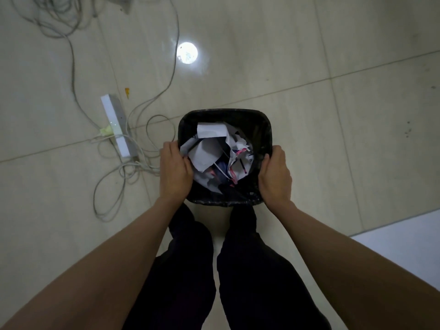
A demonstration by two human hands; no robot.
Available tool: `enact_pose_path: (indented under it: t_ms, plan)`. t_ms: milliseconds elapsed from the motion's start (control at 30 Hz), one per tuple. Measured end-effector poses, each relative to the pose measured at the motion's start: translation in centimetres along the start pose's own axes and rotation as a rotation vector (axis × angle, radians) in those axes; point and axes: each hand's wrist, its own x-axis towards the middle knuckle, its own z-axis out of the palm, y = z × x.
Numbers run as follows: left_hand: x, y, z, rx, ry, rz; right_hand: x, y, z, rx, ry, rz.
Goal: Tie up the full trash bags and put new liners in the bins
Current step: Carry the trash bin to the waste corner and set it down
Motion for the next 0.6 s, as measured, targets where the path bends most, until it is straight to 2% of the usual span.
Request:
enact_pose_path:
  t_ms: [133,267,433,600]
  plan:
    - [-0.2,2.2,-2.4,-0.095,0.011,0.025,-0.4,-1.5,-2.8,0.005,0.005,-0.034]
    - [-0.1,6.8,-7.7,-0.138,0.02,-0.004,-1.0,-5.6,-9.0,0.0,0.069,-0.095]
    - [0.7,15.7,-18.3,-0.164,0.114,-0.008,-2.1,-13.8,-20.7,-0.052,0.195,-0.239]
    - [1.1,25.2,-31.1,-0.083,0.148,0.053,-3.8,-21.7,-33.3,0.002,0.192,-0.256]
